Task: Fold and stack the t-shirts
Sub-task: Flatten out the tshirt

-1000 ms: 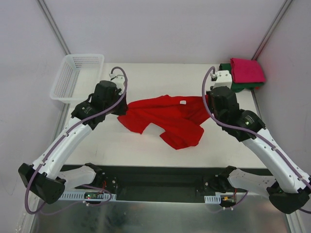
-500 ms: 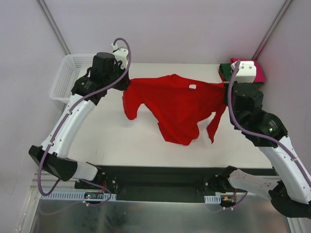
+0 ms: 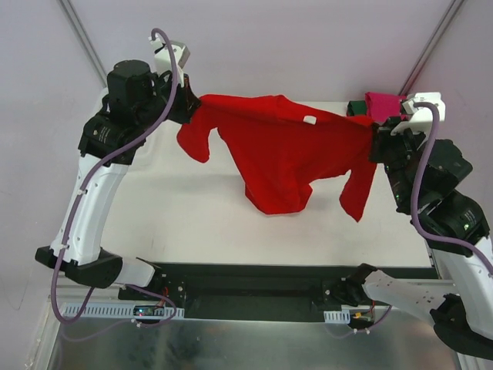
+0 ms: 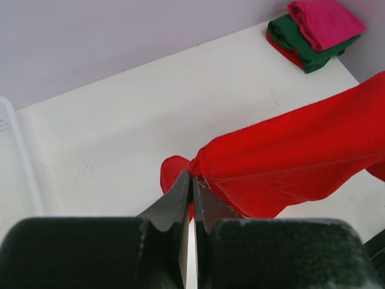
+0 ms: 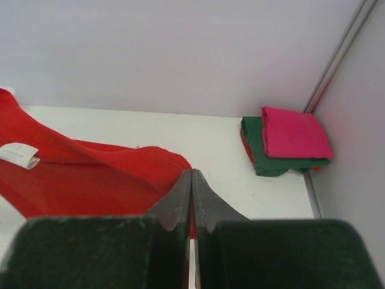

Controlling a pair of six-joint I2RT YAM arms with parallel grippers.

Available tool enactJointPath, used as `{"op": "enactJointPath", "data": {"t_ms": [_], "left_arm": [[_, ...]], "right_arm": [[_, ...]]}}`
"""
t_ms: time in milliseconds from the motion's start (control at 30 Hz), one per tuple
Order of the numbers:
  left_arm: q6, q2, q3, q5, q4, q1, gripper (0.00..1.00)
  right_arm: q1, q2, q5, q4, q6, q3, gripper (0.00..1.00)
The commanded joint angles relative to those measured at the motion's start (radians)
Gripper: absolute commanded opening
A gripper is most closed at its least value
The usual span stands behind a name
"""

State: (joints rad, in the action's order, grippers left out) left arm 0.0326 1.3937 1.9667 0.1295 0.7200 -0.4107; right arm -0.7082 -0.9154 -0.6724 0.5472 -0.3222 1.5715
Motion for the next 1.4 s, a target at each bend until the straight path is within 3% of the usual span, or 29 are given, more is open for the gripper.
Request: {"op": "enactJointPath", "data": {"t_ms": [0,167,400,733,867,933,1067,1200,1367], "left_arm": [[0.004,-0.062,-0.139,-0.001,0.030,0.012,0.00],[0.047,-0.117,-0.384,0.001,-0.028,0.012,0.00],[0.069,-0.168,-0.549,-0.063,-0.063,0.012,0.00],[0.081,-0.194,-0.621,-0.091,-0.068,0.012,0.00],[0.089,-0.202,-0.657,-0.088,-0.070,0.012,0.00],[0.092,-0.206,-0.667,-0.087,-0.071,0.012,0.00],[0.090,-0.217,-0.698,-0.093,-0.074,0.012,0.00],[0.095,-0.213,-0.712,-0.084,-0.088,0.012,0.00],[0.104,-0.203,-0.732,-0.064,-0.106,0.012,0.00]], "right_arm": [[0.006,0.007,0.185,0.072,0.075,-0.030,0.01],[0.001,-0.023,0.404,0.131,0.227,-0.246,0.01],[-0.074,-0.109,0.603,0.040,0.314,-0.493,0.01],[-0.106,-0.336,0.573,-0.095,0.357,-0.610,0.01],[-0.106,-0.393,0.495,-0.112,0.373,-0.627,0.13],[-0.106,-0.392,0.449,-0.106,0.383,-0.634,0.24],[-0.106,-0.350,0.428,-0.076,0.391,-0.654,0.31],[-0.131,-0.281,0.433,-0.032,0.384,-0.677,0.45],[-0.194,-0.169,0.413,0.033,0.379,-0.699,0.51]]}}
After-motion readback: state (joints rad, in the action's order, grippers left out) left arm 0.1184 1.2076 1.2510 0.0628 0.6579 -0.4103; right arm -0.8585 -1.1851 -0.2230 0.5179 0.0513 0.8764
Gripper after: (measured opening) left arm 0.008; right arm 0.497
